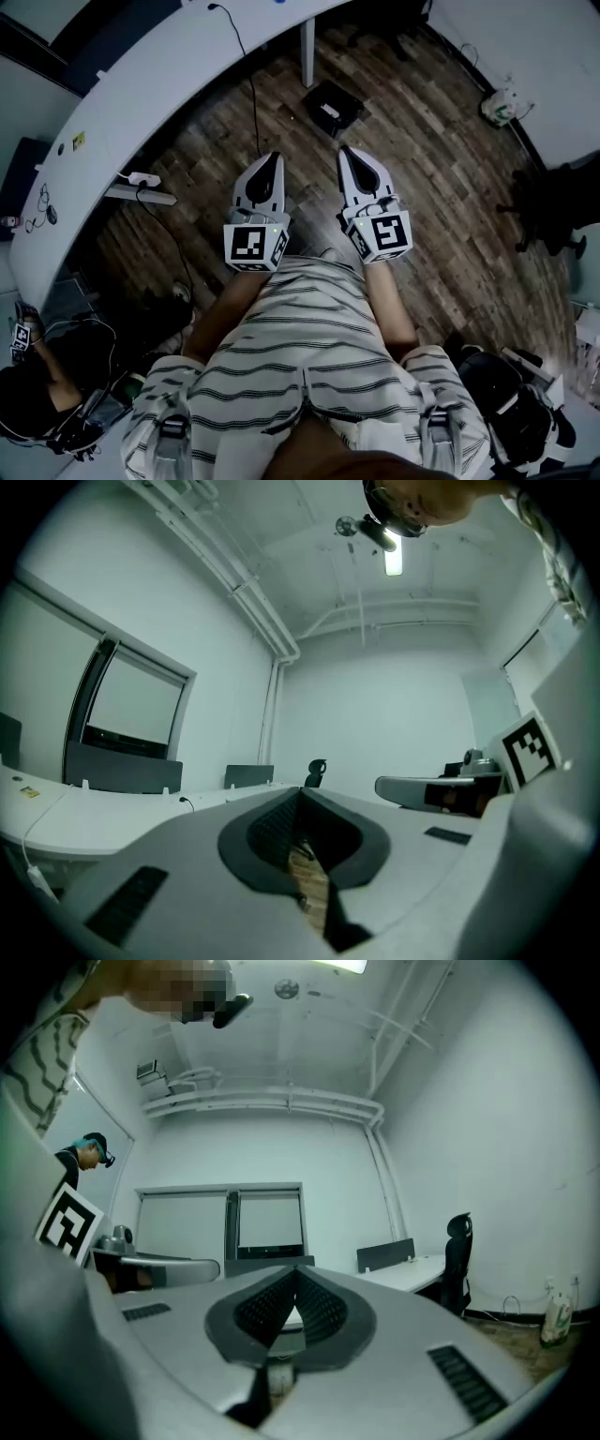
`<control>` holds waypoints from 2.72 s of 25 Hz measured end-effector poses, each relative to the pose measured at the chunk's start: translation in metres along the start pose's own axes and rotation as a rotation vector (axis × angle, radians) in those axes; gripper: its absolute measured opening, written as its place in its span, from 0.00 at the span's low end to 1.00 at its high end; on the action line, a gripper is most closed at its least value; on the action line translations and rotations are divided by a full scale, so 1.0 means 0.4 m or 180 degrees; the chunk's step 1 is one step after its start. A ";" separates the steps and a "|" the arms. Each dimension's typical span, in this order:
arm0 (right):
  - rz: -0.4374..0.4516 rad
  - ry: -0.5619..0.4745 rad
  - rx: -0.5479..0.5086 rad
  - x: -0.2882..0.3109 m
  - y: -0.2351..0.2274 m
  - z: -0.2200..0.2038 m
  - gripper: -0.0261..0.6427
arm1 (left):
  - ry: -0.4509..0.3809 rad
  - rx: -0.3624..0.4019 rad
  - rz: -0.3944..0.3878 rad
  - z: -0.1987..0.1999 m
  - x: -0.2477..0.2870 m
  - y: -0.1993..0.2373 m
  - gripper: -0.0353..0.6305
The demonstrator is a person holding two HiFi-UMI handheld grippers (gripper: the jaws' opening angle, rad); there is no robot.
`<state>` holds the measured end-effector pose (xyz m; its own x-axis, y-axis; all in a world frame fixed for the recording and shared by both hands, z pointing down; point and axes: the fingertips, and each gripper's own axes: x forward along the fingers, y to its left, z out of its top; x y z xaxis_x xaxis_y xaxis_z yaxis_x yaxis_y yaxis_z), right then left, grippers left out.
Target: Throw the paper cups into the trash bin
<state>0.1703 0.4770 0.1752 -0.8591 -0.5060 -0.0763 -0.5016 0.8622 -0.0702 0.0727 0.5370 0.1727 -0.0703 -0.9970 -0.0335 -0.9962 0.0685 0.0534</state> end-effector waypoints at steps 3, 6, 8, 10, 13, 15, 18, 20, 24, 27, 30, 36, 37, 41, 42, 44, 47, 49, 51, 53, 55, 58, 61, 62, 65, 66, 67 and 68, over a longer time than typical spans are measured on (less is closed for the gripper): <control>0.0180 0.0032 0.0071 -0.022 0.002 -0.019 0.06 | 0.0025 -0.0037 0.0047 -0.016 -0.008 -0.031 0.09; 0.0370 0.0046 0.0112 -0.054 0.003 -0.025 0.06 | 0.0072 -0.0038 0.0085 -0.040 -0.014 -0.072 0.09; 0.0428 0.0027 0.0131 -0.066 0.005 -0.021 0.06 | 0.0106 -0.0031 0.0084 -0.051 -0.020 -0.091 0.09; 0.0441 0.0011 0.0152 -0.074 -0.003 -0.020 0.06 | 0.0138 -0.0025 0.0092 -0.061 -0.024 -0.106 0.09; 0.0407 0.0033 0.0164 -0.085 -0.026 -0.030 0.06 | 0.0188 -0.0026 0.0086 -0.077 -0.020 -0.126 0.09; 0.0373 0.0053 0.0178 -0.088 -0.042 -0.040 0.06 | 0.0206 -0.0013 0.0059 -0.088 -0.010 -0.138 0.09; 0.0366 0.0080 0.0161 -0.080 -0.060 -0.044 0.06 | 0.0205 -0.0024 0.0050 -0.095 0.009 -0.143 0.09; 0.0347 0.0080 0.0139 -0.074 -0.071 -0.040 0.06 | 0.0192 -0.0035 0.0064 -0.094 0.023 -0.140 0.09; 0.0334 0.0095 0.0091 -0.029 -0.088 -0.050 0.06 | 0.0166 -0.0067 0.0086 -0.105 0.060 -0.117 0.09; 0.0381 0.0116 0.0046 0.028 -0.097 -0.059 0.06 | 0.0151 -0.0087 0.0060 -0.114 0.103 -0.089 0.09; 0.0414 0.0120 0.0015 0.101 -0.117 -0.059 0.06 | 0.0125 -0.0079 0.0089 -0.112 0.163 -0.039 0.09; 0.0313 0.0150 -0.0060 0.292 -0.180 -0.063 0.06 | 0.0091 -0.0055 0.0100 -0.094 0.317 0.094 0.09; 0.0290 0.0157 -0.0066 0.326 -0.190 -0.063 0.06 | 0.0079 -0.0070 0.0093 -0.089 0.345 0.119 0.09; 0.0230 0.0149 -0.0063 0.463 -0.219 -0.050 0.06 | 0.0058 -0.0143 0.0075 -0.061 0.457 0.223 0.09; 0.0210 0.0138 -0.0054 0.497 -0.228 -0.044 0.06 | 0.0054 -0.0142 0.0050 -0.052 0.487 0.246 0.09; 0.0157 0.0121 -0.0066 0.567 -0.244 -0.031 0.06 | 0.0045 -0.0118 -0.0009 -0.035 0.543 0.292 0.09; 0.0093 0.0107 -0.0097 0.681 -0.263 -0.013 0.06 | 0.0046 -0.0113 -0.0069 -0.017 0.625 0.371 0.09; 0.0058 0.0100 -0.0090 0.757 -0.279 -0.008 0.06 | 0.0062 -0.0124 -0.0102 -0.011 0.683 0.424 0.09; 0.0013 0.0096 -0.0073 0.824 -0.294 -0.009 0.06 | 0.0084 -0.0134 -0.0147 -0.010 0.735 0.470 0.09; -0.0023 0.0096 -0.0068 0.882 -0.307 -0.013 0.06 | 0.0107 -0.0137 -0.0199 -0.013 0.779 0.509 0.09; -0.0039 0.0105 -0.0072 0.932 -0.316 -0.017 0.06 | 0.0141 -0.0144 -0.0241 -0.019 0.821 0.542 0.09; -0.0100 0.0142 -0.0074 0.989 -0.330 -0.022 0.06 | 0.0191 -0.0165 -0.0298 -0.025 0.871 0.579 0.09; -0.0158 0.0178 -0.0069 1.032 -0.351 -0.026 0.06 | 0.0235 -0.0188 -0.0351 -0.033 0.917 0.602 0.09; -0.0168 0.0192 -0.0067 1.042 -0.359 -0.028 0.06 | 0.0254 -0.0203 -0.0362 -0.038 0.932 0.606 0.09; -0.0188 0.0222 -0.0037 1.056 -0.389 -0.034 0.06 | 0.0335 -0.0292 -0.0391 -0.057 0.975 0.602 0.09; -0.0187 0.0215 -0.0021 1.058 -0.401 -0.035 0.06 | 0.0359 -0.0311 -0.0397 -0.063 0.990 0.597 0.09; -0.0183 0.0205 -0.0009 1.060 -0.415 -0.035 0.06 | 0.0376 -0.0315 -0.0398 -0.068 1.005 0.591 0.09; -0.0181 0.0198 -0.0005 1.064 -0.429 -0.035 0.06 | 0.0385 -0.0308 -0.0394 -0.071 1.022 0.586 0.09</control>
<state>-0.1107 0.1142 0.1689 -0.8339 -0.5518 -0.0102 -0.5498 0.8323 -0.0711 -0.1881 0.1446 0.1998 0.0647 -0.9951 0.0743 -0.9869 -0.0528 0.1522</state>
